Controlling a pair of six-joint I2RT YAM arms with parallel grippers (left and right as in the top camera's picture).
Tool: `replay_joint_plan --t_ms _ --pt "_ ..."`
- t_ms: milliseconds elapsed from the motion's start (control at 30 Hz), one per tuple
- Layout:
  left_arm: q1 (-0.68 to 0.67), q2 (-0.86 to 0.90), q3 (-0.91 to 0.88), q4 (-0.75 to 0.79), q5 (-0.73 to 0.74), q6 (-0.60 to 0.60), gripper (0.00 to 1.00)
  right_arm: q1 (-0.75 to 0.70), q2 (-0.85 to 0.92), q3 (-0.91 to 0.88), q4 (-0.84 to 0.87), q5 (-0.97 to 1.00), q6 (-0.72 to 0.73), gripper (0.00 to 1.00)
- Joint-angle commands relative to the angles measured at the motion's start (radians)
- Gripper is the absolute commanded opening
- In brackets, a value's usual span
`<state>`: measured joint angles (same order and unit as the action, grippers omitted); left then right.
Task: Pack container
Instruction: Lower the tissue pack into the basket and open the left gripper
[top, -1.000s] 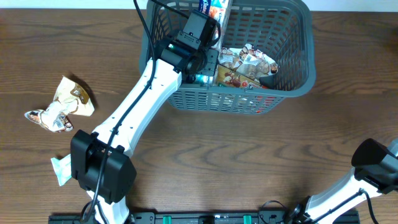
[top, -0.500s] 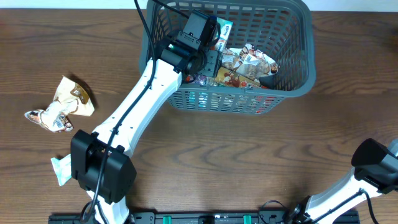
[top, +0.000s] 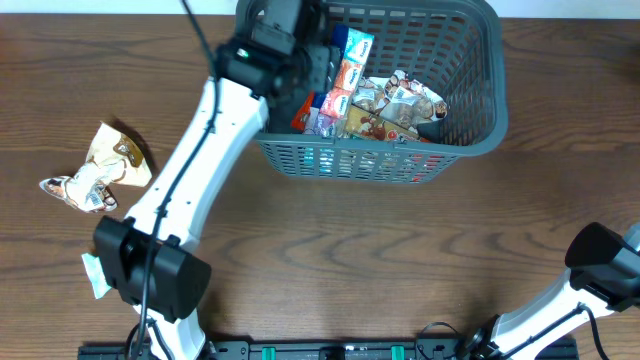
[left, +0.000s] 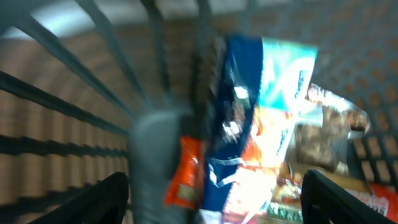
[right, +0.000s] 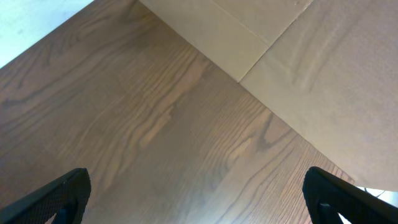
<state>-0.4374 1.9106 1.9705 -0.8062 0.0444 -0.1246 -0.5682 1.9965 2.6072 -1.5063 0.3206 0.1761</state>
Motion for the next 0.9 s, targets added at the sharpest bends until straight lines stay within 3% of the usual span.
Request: replay_joint_plan --t_ms 0,200,267,367,500,867 --pt "0.010 -0.011 0.103 -0.036 -0.011 0.080 0.75 -0.007 0.009 -0.005 -0.002 0.003 0.010 0.99" --pt "0.011 -0.013 0.289 -0.142 -0.097 0.101 0.76 -0.007 0.009 -0.005 -0.002 0.003 0.010 0.99" --pt "0.013 -0.025 0.354 -0.170 -0.183 0.101 0.76 -0.007 0.009 -0.005 -0.002 0.003 0.010 0.99" --pt "0.028 -0.061 0.432 -0.217 -0.330 0.093 0.88 -0.007 0.009 -0.005 -0.002 0.003 0.010 0.99" --pt "0.082 -0.155 0.467 -0.315 -0.540 -0.005 0.88 -0.007 0.009 -0.005 -0.002 0.003 0.010 0.99" --pt "0.449 -0.315 0.466 -0.655 -0.549 -0.229 0.92 -0.007 0.009 -0.005 -0.002 0.003 0.010 0.99"
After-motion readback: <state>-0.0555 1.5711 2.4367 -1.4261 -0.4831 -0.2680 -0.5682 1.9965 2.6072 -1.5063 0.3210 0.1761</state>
